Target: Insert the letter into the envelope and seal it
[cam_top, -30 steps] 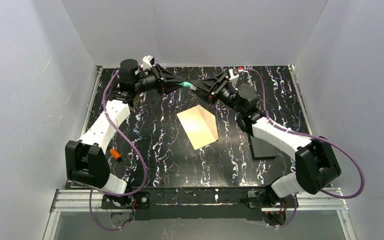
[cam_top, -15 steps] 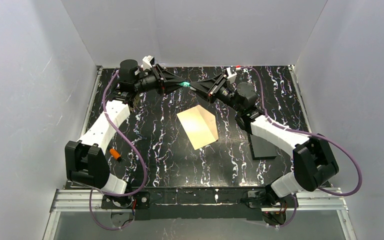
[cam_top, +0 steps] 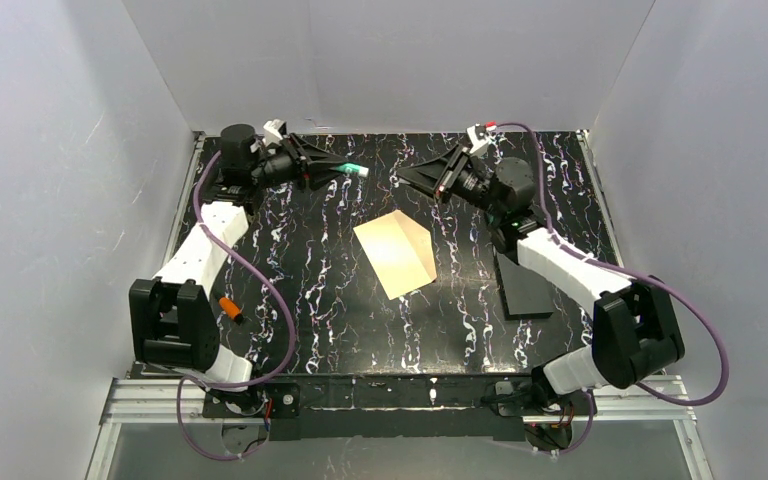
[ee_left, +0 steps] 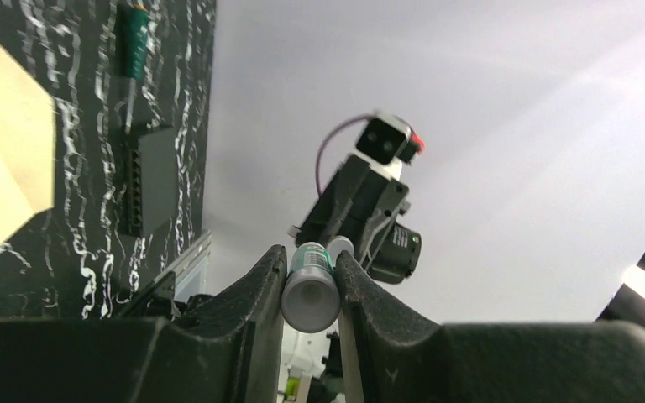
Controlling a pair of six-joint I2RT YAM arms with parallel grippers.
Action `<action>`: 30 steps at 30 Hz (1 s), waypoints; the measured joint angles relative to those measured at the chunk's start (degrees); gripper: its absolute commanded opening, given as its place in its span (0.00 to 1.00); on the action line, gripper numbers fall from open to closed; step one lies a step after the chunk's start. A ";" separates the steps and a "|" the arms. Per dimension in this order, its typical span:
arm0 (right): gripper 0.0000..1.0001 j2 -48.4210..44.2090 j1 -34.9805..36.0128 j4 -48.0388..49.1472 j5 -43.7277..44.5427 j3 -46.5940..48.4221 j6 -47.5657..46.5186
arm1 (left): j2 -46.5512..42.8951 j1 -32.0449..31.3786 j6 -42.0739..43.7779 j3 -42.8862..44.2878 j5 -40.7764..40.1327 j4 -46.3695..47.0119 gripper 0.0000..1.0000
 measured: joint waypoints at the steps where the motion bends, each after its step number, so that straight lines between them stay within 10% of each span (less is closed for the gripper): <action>1: 0.01 -0.39 -0.90 -0.61 -0.94 0.00 -1.44 | 0.26 1.16 -0.09 -0.59 -0.04 0.11 0.00; 7: 0.01 -4.00 -4.04 -19.04 0.28 1.31 -16.59 | 1.53 3.61 1.25 -2.25 -0.04 0.02 0.00; 20: 0.13 9.33 -4.94 -72.78 36.94 5.53 -41.35 | 0.48 -2.60 32.15 -1.46 -7.54 -20.81 0.00; 30: 0.62 14.08 -4.92 -75.89 42.73 4.96 -45.29 | -0.22 -7.41 40.98 -1.46 -11.17 -26.27 0.00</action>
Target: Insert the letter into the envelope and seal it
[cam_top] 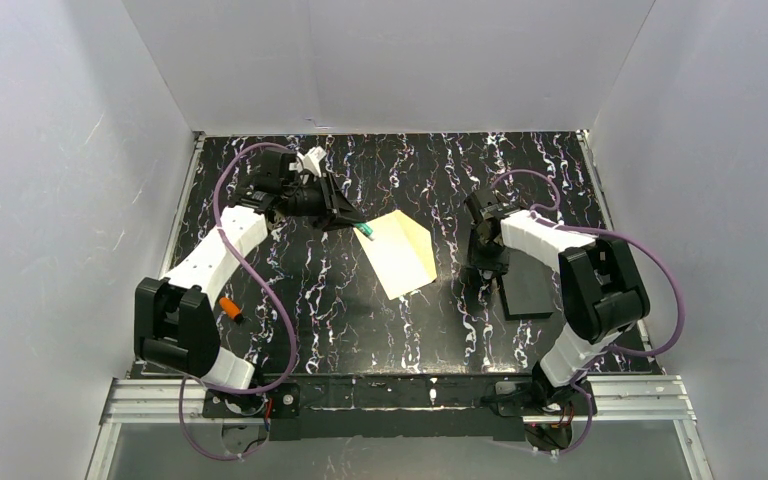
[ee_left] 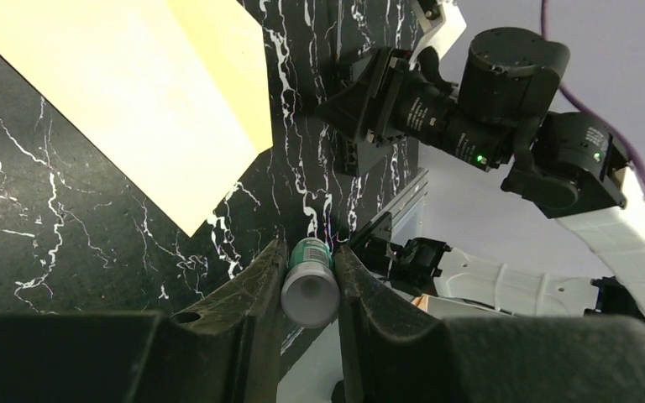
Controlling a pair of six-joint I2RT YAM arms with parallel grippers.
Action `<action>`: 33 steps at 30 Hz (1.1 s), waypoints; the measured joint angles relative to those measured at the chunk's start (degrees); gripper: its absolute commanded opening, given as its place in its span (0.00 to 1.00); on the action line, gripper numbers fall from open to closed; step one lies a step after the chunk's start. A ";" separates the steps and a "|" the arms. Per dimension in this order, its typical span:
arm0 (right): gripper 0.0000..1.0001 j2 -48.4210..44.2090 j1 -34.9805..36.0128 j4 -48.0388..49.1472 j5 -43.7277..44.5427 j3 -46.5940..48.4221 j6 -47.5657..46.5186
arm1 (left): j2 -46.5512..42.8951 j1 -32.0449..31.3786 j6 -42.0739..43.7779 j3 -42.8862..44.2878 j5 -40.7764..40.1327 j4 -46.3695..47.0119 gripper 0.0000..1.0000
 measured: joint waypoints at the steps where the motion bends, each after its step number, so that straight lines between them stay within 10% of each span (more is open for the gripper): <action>1: 0.65 0.02 0.00 -0.04 0.13 0.00 -0.11 | 0.00 -0.35 0.42 0.00 -0.28 -0.28 0.00; 18: 0.66 -5.14 1.01 -3.26 -1.81 4.81 -3.69 | 0.00 -1.44 4.68 0.31 -1.99 -3.30 0.00; 33: 0.79 -18.82 17.55 19.17 -44.13 8.57 -14.91 | 0.00 -2.23 6.45 8.26 3.02 -14.32 0.00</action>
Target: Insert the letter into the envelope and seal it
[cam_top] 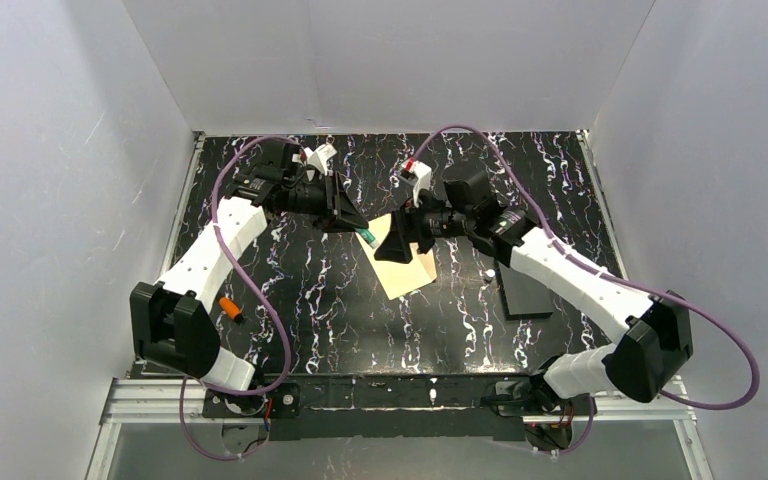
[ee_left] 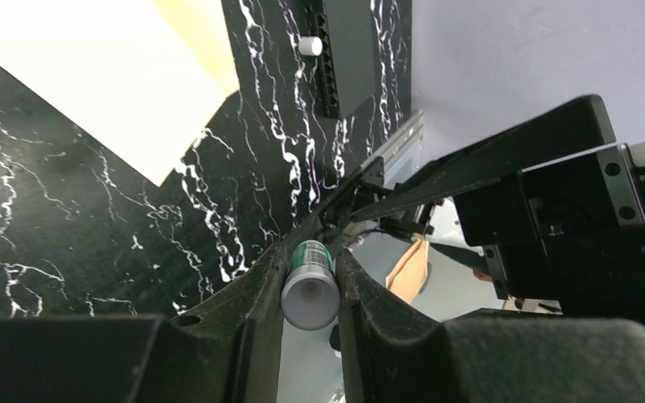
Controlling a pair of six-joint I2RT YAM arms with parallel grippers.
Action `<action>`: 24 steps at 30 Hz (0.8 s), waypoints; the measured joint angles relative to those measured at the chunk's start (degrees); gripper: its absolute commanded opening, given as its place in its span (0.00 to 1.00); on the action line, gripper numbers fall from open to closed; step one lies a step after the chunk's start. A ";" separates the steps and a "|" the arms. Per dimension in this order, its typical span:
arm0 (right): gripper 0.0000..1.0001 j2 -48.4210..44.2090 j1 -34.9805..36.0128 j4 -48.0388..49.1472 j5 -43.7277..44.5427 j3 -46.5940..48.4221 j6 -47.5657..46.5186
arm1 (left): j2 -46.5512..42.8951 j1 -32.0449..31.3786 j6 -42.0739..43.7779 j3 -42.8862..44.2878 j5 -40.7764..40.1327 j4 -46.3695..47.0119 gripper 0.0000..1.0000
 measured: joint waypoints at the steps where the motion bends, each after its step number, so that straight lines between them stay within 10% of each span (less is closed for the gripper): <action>1: 0.79 0.52 0.50 0.98 -0.20 0.15 0.04 | 0.00 -0.04 -0.11 0.00 0.61 -0.28 0.00; 11: 0.70 8.44 2.34 6.03 -0.20 3.69 3.28 | 0.02 -0.20 -0.15 0.00 8.24 -1.77 0.00; 19: 0.15 10.25 3.74 6.88 -0.57 5.46 5.81 | 0.90 0.13 0.50 0.83 9.33 -4.42 0.00; 24: 0.04 10.45 3.74 8.26 -0.28 5.46 8.26 | 1.05 0.42 0.24 2.54 7.76 -5.90 0.33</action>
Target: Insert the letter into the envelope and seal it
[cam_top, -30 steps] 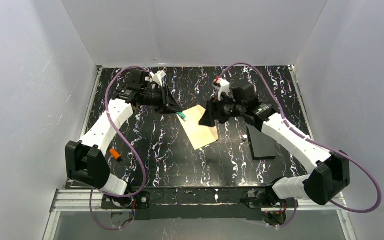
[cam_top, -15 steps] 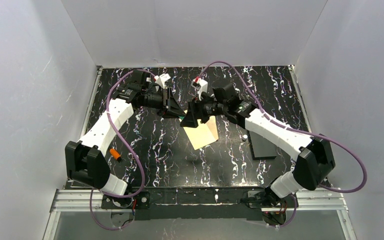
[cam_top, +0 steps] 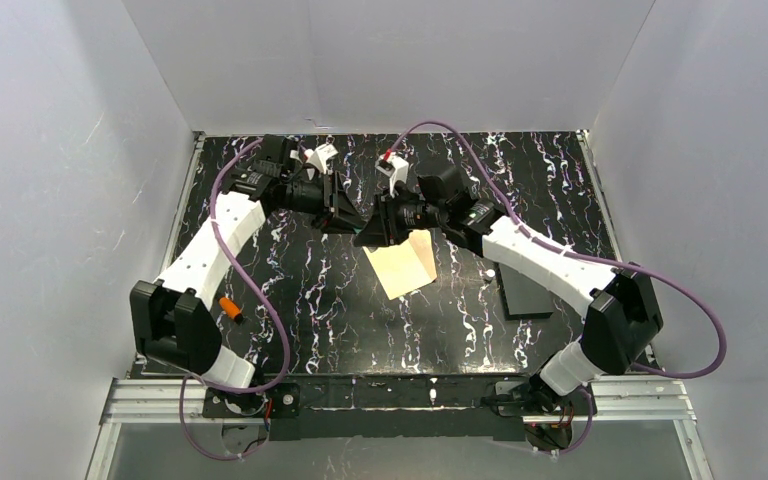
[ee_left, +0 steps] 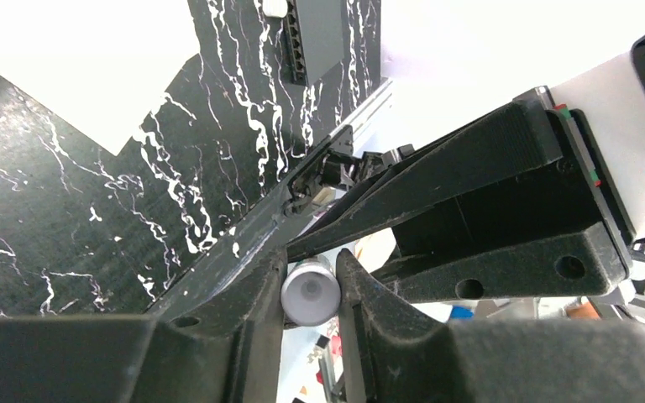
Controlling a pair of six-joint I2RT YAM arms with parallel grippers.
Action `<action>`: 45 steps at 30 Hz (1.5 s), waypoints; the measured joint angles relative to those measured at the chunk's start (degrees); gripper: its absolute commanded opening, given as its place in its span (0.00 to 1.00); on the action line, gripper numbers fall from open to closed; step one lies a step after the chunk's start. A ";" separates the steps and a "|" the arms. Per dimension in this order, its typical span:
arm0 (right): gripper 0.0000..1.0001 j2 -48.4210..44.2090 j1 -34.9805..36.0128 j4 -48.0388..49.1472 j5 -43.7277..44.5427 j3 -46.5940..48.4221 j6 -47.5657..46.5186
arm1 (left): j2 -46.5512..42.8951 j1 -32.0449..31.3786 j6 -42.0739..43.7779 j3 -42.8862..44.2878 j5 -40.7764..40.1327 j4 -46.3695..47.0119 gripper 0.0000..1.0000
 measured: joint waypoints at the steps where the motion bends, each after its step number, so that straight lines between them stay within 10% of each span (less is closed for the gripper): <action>1: 0.03 -0.02 0.00 0.74 0.39 -0.24 0.94 | 0.00 0.00 -0.42 0.37 -0.63 0.02 0.42; 6: 0.02 -1.92 -0.04 9.35 3.37 -5.55 7.87 | -1.57 -0.39 -6.34 -2.23 -4.00 8.02 0.76; 14: 0.03 -3.52 0.07 19.21 12.35 -9.16 19.34 | -13.09 -0.61 -17.49 -15.47 -15.17 28.02 0.98; 26: 0.06 -3.37 0.24 24.85 33.22 -10.43 48.43 | -21.42 -2.19 -15.43 -24.33 -23.41 40.65 0.75; 45: 0.03 2.10 4.09 1.22 39.21 1.66 71.32 | -22.21 -10.03 11.91 -22.43 -38.12 38.47 0.48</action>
